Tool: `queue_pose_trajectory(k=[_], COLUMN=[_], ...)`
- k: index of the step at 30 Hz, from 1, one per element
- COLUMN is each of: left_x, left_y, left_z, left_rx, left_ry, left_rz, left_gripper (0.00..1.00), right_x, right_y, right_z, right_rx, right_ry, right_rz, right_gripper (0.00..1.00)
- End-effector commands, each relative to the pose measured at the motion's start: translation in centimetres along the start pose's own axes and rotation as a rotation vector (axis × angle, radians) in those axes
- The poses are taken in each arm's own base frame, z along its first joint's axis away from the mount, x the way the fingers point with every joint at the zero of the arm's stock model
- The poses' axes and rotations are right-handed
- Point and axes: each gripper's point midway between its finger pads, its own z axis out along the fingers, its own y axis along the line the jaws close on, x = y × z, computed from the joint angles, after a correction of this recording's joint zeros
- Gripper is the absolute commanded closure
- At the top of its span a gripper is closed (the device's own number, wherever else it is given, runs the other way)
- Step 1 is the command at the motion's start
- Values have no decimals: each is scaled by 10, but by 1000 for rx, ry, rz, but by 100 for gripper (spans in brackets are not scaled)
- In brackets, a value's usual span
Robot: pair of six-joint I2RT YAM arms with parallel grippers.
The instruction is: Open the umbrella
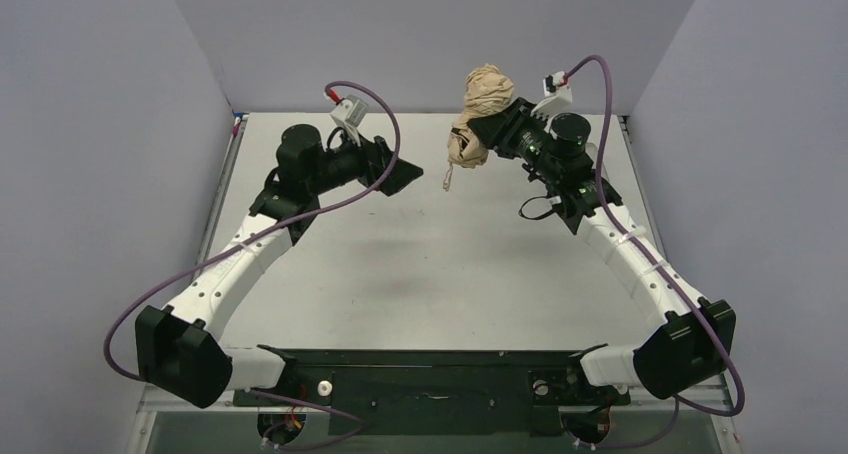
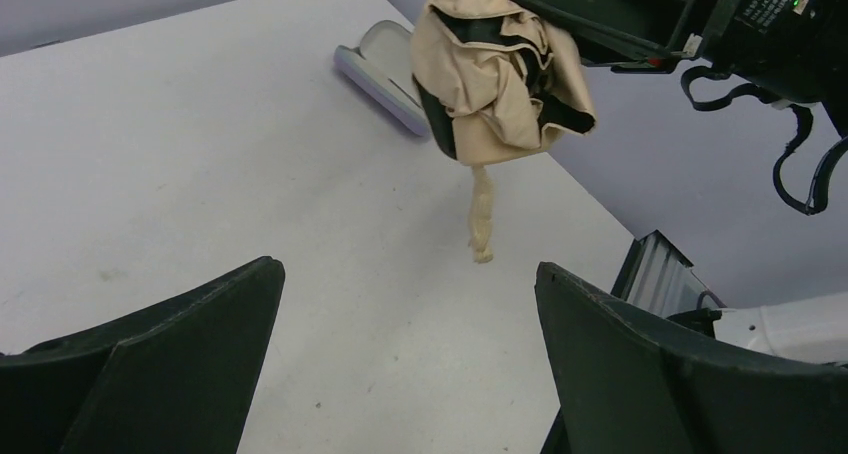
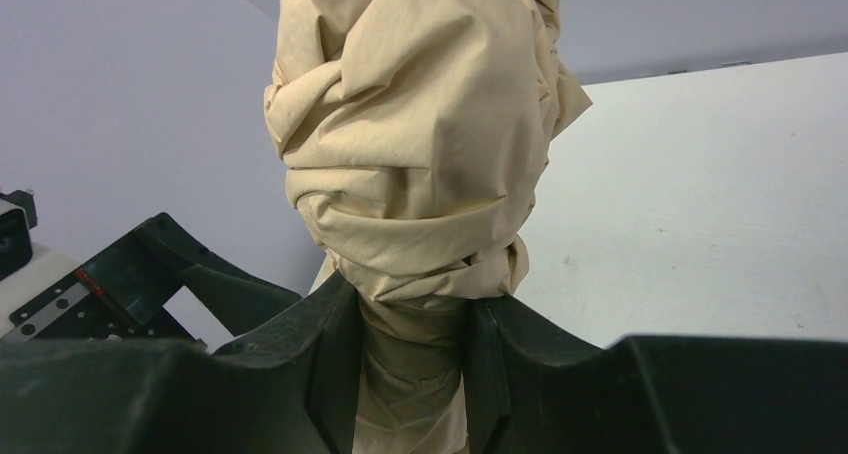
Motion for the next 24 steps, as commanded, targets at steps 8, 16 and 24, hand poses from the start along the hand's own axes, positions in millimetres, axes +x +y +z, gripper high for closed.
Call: queue_pose_trajectory(k=[8, 16, 24], left_x=[20, 44, 46], left_y=[-43, -52, -46], left_z=[42, 50, 57], left_rx=[176, 180, 153], left_ry=[40, 97, 99], left_rz=[43, 55, 44], left_gripper=[1, 42, 74], right_x=[-39, -37, -28], right_y=[46, 52, 56], right_z=[-17, -24, -29], right_rx=[-99, -117, -128], right_ry=[-162, -153, -136], right_rz=[25, 38, 44], right_gripper=[100, 100, 100])
